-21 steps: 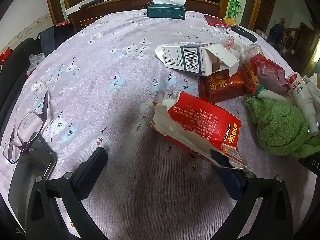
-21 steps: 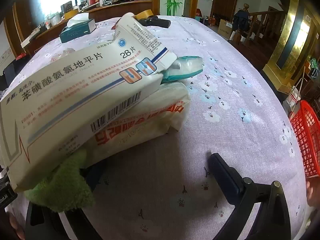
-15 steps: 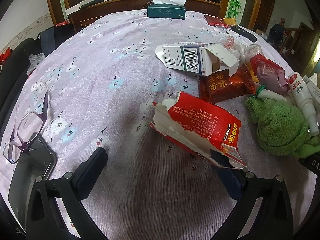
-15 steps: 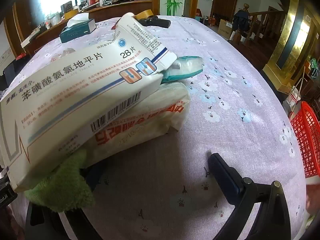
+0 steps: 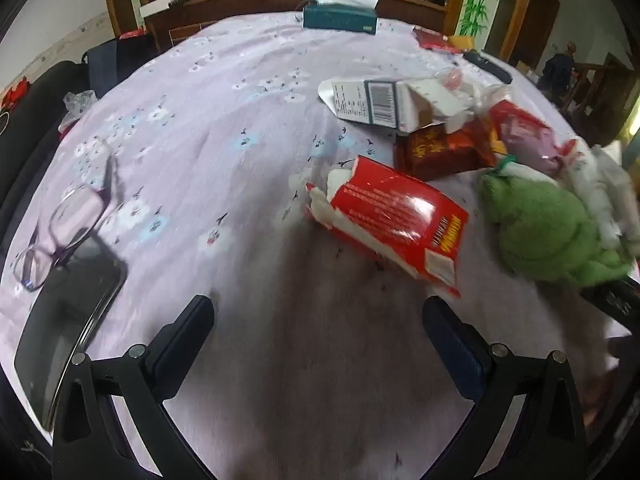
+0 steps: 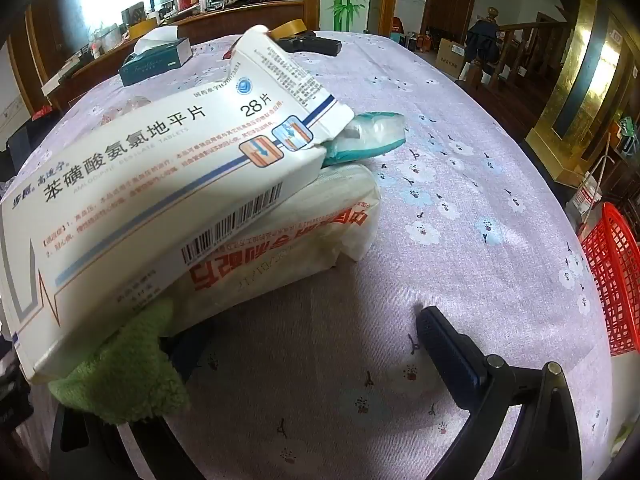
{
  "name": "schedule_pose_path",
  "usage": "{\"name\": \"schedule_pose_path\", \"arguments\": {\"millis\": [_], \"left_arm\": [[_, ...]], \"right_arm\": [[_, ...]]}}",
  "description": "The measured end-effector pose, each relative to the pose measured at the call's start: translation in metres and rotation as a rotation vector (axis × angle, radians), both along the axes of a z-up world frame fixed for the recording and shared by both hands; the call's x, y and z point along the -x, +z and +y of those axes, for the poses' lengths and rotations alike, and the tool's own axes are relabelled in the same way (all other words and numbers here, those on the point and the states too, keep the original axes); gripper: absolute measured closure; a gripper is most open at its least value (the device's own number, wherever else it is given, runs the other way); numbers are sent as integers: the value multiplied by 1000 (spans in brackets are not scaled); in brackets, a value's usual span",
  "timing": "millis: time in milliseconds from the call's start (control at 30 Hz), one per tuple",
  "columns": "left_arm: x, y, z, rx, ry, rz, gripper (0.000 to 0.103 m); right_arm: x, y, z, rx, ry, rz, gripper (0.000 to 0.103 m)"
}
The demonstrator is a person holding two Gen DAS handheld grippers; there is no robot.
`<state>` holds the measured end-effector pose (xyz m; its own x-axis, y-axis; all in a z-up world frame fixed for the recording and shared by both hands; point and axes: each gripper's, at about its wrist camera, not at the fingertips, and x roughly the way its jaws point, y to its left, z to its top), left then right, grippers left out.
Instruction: Collect trash
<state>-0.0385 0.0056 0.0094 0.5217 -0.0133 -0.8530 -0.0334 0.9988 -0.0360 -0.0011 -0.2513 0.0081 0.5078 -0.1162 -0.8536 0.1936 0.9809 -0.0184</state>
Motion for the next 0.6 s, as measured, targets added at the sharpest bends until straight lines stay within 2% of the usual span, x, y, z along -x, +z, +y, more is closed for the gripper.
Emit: {"name": "schedule_pose_path", "arguments": {"millis": [100,200,267,433,600], "left_arm": [[18,13,-2,-5,-13,-39,0],[32,31,-5,6,-19,-68,0],[45,46,-8,7,-23,-94,0],[76,81,-19,9,-5,-154,0],[110,101,-41,-4,33,-200,0]], "right_arm": [[0,0,0,2,3,2,0],[1,3,-2,-11,66,73,0],[12,6,-5,-5,74,83,1],[65,42,-23,-8,141,31,1],[107,78,-35,-1,223,-46,0]]}}
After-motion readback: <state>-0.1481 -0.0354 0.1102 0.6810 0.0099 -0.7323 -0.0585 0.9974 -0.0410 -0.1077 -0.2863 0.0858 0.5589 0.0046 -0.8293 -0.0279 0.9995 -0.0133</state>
